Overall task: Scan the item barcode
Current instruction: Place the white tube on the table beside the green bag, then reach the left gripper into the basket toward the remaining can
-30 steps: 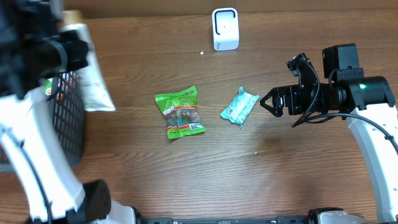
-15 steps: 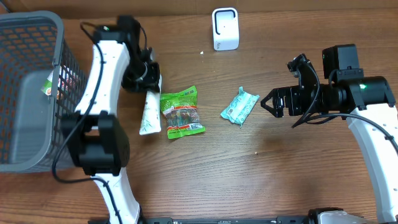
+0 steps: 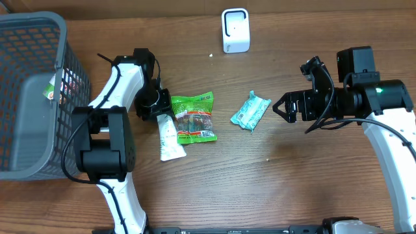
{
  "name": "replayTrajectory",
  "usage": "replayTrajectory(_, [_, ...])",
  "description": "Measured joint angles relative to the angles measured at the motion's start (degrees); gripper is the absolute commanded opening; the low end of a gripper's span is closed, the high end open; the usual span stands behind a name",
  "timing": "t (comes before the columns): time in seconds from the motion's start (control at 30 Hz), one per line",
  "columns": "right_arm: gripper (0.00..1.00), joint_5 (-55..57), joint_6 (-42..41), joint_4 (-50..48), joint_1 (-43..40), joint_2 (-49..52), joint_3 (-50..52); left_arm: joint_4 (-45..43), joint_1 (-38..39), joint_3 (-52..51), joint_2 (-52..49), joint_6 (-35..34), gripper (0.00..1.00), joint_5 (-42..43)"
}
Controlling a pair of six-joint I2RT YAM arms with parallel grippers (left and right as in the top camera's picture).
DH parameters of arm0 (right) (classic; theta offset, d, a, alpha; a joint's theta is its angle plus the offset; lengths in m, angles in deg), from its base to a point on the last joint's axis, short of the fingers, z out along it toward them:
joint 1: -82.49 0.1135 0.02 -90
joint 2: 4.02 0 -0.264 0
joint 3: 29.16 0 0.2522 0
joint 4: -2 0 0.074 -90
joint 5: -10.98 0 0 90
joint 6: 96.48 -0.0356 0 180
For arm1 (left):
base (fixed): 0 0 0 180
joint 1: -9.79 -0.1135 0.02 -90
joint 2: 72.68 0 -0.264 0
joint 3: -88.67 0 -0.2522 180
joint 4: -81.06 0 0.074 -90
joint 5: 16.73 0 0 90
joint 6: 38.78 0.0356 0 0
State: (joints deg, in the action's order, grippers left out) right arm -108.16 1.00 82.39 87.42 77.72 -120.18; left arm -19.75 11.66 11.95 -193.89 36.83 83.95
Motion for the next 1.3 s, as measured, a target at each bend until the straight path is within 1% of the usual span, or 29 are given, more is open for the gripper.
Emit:
replayTrajectory(0.1, [1.0,0.02,0.0,-0.04,-0.02,-0.02,0.0,3.04,0.0,2.54,0.0,0.9,0.51,1.79])
replayTrajectory(0.2, [1.0,0.0,0.0,-0.04,0.0,0.0,0.0,8.35,0.0,9.64,0.0,1.79,0.53,3.15])
replayTrajectory(0.4, [1.0,0.04,0.02,-0.63,0.0,-0.02,0.0,20.5,0.02,33.79,0.87,4.68,0.67,3.72])
replayTrajectory(0.5, [1.0,0.02,0.0,-0.59,0.0,0.0,0.0,23.91,-0.24,46.82,2.75,5.57,0.69,1.84])
replayTrajectory(0.57, [1.0,0.02,0.02,-0.59,-0.02,-0.02,0.0,25.44,-0.72,53.77,4.46,5.81,0.73,-0.46])
replayTrajectory(0.63, [1.0,0.04,0.0,-0.52,-0.02,0.0,0.0,26.69,-2.32,59.89,6.64,5.81,0.8,-3.41])
replayTrajectory(0.7, [1.0,0.02,0.0,-0.26,0.0,-0.02,0.0,27.1,-5.27,63.71,8.79,5.62,0.82,-6.19])
replayTrajectory(0.77, [1.0,0.04,0.0,-0.11,0.0,0.0,0.0,27.19,-9.84,65.77,10.91,5.53,0.82,-8.81])
replayTrajectory(0.87, [1.0,-0.02,0.0,-0.09,0.0,0.0,0.0,27.26,-19.5,66.64,12.76,5.18,0.83,-11.85])
replayTrajectory(0.97, [1.0,-0.02,0.0,-0.07,-0.02,-0.02,0.0,27.41,-28.52,66.29,12.22,3.87,0.87,-13.51])
replayTrajectory(1.07, [1.0,-0.02,0.0,0.04,0.0,-0.02,0.0,27.39,-35.08,65.66,10.36,2.75,0.9,-13.75])
replayTrajectory(1.17, [1.0,0.0,0.0,0.04,0.0,0.0,0.0,26.51,-38.84,65.46,7.3,2.67,0.92,-12.96])
replayTrajectory(1.2, [1.0,-0.04,0.0,0.07,0.0,0.0,0.0,25.66,-39.41,65.44,6.16,2.99,0.9,-12.68])
replayTrajectory(1.23, [1.0,-0.02,0.02,0.07,-0.02,0.0,0.0,24.61,-39.71,65.44,4.81,3.76,0.88,-12.37])
replayTrajectory(1.3, [1.0,-0.02,0.0,0.09,0.0,0.0,0.0,22.51,-39.8,65.44,1.99,7.08,0.87,-10.32])
